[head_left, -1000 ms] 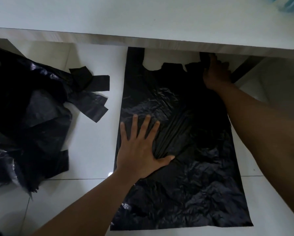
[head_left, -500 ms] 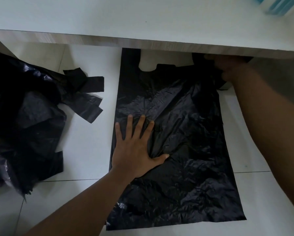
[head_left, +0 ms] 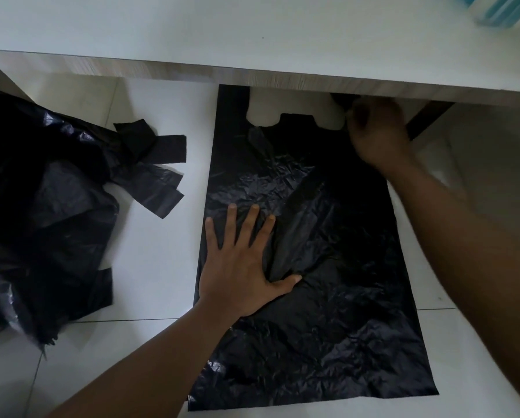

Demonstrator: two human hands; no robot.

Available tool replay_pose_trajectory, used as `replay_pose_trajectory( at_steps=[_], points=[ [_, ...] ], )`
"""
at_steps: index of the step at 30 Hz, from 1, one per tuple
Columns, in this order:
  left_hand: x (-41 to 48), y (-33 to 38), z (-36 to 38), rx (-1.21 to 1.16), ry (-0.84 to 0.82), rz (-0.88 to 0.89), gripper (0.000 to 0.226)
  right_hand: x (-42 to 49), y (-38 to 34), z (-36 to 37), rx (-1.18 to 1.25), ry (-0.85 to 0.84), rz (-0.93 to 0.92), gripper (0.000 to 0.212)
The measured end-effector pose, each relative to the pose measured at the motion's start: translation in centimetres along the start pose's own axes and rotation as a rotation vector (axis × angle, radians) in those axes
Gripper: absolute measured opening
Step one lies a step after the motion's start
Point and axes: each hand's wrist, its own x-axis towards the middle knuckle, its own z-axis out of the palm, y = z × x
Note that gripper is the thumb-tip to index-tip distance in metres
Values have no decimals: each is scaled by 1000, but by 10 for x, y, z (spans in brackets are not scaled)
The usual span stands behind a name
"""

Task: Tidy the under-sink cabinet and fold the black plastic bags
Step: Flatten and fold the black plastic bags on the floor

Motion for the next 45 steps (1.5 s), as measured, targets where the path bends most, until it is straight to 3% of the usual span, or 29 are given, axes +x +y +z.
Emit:
replay_pose_trajectory(
  at_steps=[4,8,13,17,21,24,28,33,36,38,42,45],
  points=[
    [0,-1,1,-3,-11,4,111,-49,6,39,-200,-257,-23,63],
    [2,-1,-4,-69,-43,-11,114,-69,7,52,-148,-169,-5,71],
    [17,-12,-33,-457,-85,-91,99,-70,12,59,-165,-148,-2,76],
    [52,-25,-43,-252,261,-42,71,-65,12,57,-175,-180,-9,76],
    [76,-51,-20,-79,218,74,76,-60,3,44,-107,-170,21,68],
    [75,-57,-11,-22,271,107,74,-59,-33,48,-90,-58,-220,40],
    [75,-55,-10,-17,307,113,72,-42,-77,82,-80,-339,-536,30],
    [75,-55,-11,-23,258,82,75,35,-76,99,-154,-340,-286,45],
    [75,-57,-9,-23,258,85,76,41,-109,102,-77,-300,-434,43],
    [76,-58,-7,-15,270,85,77,39,-129,109,-112,-387,-489,42],
    [75,-58,-6,-35,274,81,77,55,-140,128,-150,-471,-347,50],
    [75,-58,-6,-45,280,81,75,50,-138,119,-71,-352,-262,50]
  ],
)
